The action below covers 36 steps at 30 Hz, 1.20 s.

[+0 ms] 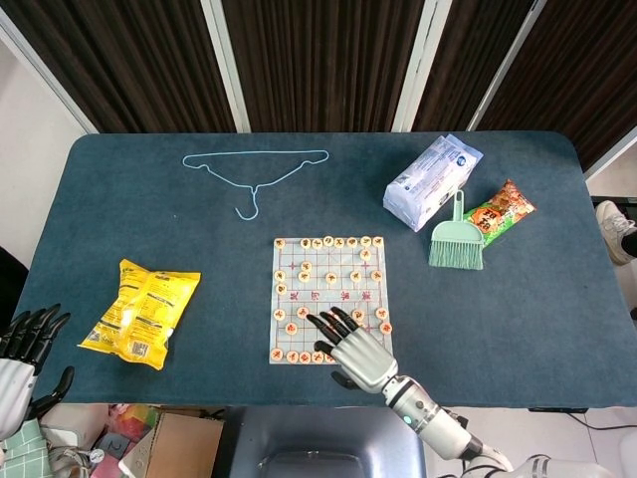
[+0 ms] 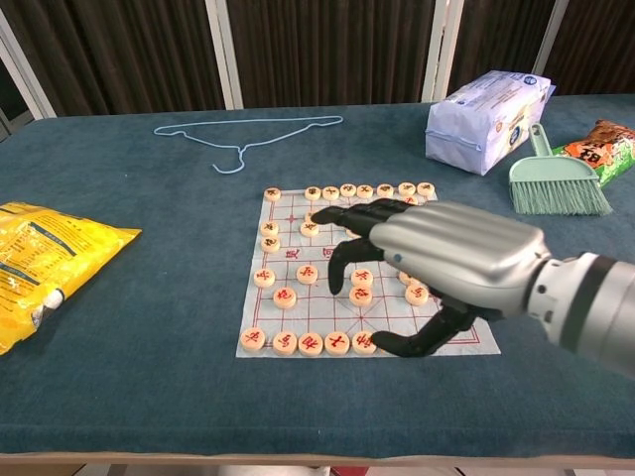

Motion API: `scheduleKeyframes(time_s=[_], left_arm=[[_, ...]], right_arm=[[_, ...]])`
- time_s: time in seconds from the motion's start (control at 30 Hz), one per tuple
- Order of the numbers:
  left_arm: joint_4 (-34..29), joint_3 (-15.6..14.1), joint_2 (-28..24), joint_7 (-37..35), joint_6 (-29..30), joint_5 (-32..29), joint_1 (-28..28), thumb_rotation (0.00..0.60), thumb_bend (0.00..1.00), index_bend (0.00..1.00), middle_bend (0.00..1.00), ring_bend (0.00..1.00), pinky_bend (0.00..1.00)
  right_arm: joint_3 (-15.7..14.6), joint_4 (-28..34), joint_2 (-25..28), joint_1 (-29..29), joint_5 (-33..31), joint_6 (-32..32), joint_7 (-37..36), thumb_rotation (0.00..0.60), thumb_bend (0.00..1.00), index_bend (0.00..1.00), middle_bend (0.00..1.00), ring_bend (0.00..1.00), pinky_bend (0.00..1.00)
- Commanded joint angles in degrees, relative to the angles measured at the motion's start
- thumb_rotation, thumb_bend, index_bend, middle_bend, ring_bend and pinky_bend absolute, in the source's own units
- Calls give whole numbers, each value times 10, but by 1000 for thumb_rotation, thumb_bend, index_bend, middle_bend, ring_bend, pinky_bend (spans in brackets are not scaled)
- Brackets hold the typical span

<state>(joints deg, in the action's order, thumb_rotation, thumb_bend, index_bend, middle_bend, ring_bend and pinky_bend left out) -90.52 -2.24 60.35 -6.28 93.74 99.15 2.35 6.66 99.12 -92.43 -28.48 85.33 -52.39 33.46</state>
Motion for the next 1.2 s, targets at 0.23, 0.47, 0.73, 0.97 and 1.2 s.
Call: scheduleKeyframes(time_s=[0.23, 0.47, 0.73, 0.97, 1.2], left_arm=[[1, 0, -3, -7, 7, 0, -3, 600, 444, 0, 0, 0, 46], [3, 0, -6, -15, 18, 3, -6, 600, 444, 0, 0, 0, 46], [5, 0, -8, -20, 25, 5, -9, 600, 444, 0, 0, 0, 46], [5, -1, -8, -18, 25, 6, -9, 600, 444, 0, 0, 0, 45], [5, -1, -9, -20, 30, 7, -12, 600, 444, 0, 0, 0, 46]], right_arm=[[21, -65, -119, -34, -102, -12, 97, 600, 450, 485, 2, 0, 0], [31, -98, -166, -57, -158, -20, 134, 600, 450, 493, 6, 0, 0], [31, -109, -179, -78, -205, -22, 160, 600, 451, 493, 6, 0, 0], [32, -118, -190, -96, -236, -24, 164, 600, 453, 518, 14, 0, 0], [24, -125, -196, -108, -247, -33, 164, 600, 453, 521, 15, 0, 0]])
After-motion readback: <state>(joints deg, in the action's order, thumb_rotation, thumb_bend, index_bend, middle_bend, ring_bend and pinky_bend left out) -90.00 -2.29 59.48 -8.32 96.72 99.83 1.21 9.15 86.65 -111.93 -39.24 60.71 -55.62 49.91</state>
